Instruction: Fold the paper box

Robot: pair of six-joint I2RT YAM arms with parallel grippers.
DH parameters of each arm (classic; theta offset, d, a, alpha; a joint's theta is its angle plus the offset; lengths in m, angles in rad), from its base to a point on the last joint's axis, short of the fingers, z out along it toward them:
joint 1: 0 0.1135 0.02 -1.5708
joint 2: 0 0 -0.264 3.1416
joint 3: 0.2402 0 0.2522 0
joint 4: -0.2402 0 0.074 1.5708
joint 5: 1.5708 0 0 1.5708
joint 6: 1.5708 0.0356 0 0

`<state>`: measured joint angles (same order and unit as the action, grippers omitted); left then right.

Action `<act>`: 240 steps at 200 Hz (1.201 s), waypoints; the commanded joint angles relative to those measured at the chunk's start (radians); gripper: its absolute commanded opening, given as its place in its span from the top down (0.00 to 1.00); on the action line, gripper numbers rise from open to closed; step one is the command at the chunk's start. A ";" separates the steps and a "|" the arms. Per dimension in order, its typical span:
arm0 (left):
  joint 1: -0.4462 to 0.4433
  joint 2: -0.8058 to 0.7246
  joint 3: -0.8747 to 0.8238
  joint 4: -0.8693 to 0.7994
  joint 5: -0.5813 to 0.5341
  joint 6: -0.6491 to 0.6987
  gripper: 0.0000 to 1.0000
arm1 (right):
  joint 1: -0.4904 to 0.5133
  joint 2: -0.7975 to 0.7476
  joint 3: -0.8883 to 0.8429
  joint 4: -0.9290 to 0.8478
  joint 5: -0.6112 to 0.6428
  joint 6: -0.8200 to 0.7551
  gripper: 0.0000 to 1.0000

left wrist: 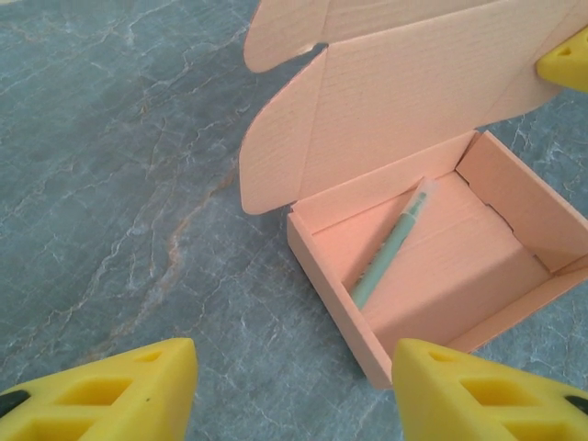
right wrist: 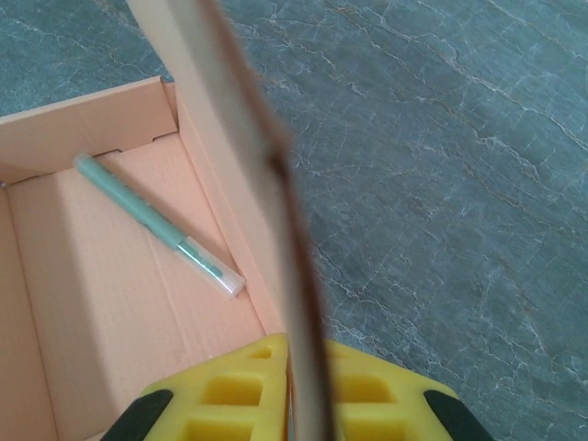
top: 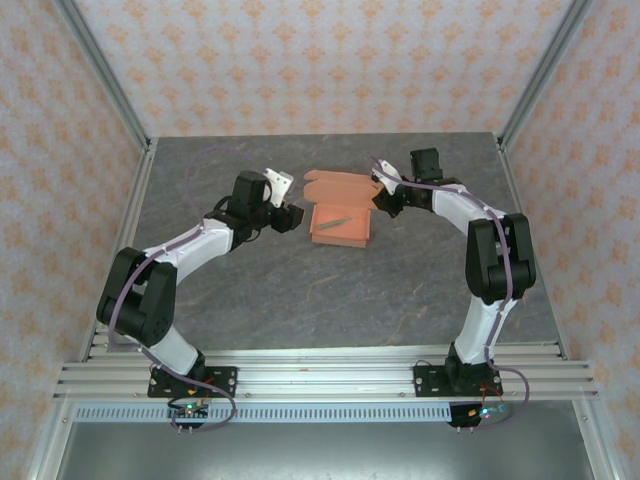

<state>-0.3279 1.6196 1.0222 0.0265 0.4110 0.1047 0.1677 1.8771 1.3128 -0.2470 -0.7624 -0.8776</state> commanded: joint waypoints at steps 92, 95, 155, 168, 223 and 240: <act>0.097 0.372 0.390 -0.066 0.359 0.046 0.34 | -0.009 -0.011 0.053 -0.081 -0.007 -0.061 0.90; 0.097 0.378 0.400 -0.073 0.365 0.049 0.34 | -0.010 -0.010 0.053 -0.082 -0.007 -0.061 0.90; 0.098 0.497 0.587 -0.224 0.455 0.132 0.33 | -0.010 -0.011 0.056 -0.091 -0.004 -0.062 0.90; 0.098 0.516 0.623 -0.259 0.470 0.153 0.34 | -0.010 -0.010 0.057 -0.091 -0.004 -0.060 0.90; 0.096 0.554 0.685 -0.305 0.503 0.159 0.54 | -0.010 -0.005 0.062 -0.090 0.004 -0.035 0.91; 0.096 0.544 0.667 -0.294 0.501 0.146 0.60 | -0.010 -0.004 0.067 -0.085 0.012 -0.014 0.92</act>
<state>-0.2337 2.1620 1.6764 -0.2363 0.8837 0.2451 0.1627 1.8771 1.3411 -0.3260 -0.7609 -0.9150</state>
